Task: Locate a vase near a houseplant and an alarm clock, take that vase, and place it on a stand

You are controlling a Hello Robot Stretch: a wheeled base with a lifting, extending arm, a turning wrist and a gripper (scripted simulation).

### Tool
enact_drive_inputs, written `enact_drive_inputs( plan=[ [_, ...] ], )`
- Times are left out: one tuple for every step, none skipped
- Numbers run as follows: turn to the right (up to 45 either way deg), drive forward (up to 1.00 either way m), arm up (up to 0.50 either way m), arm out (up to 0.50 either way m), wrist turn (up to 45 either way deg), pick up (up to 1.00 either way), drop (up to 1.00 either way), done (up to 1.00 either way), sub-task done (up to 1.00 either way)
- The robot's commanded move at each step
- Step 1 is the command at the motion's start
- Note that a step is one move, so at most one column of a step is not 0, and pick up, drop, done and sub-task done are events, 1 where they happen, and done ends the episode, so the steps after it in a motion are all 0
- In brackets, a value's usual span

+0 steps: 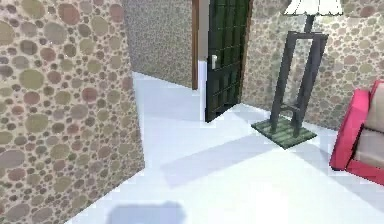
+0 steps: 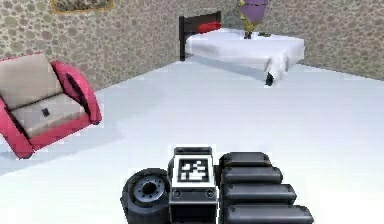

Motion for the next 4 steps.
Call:
enact_drive_inputs(
  plan=[
    [0.0, 1.00, 0.00, 0.00, 0.0, 0.00, 0.00, 0.00, 0.00],
    [0.0, 0.50, 0.00, 0.00, 0.0, 0.00, 0.00, 0.00, 0.00],
    [6.0, 0.00, 0.00, 0.00, 0.0, 0.00, 0.00, 0.00, 0.00],
    [0.0, 0.45, 0.00, 0.00, 0.0, 0.00, 0.00, 0.00, 0.00]
  ],
)
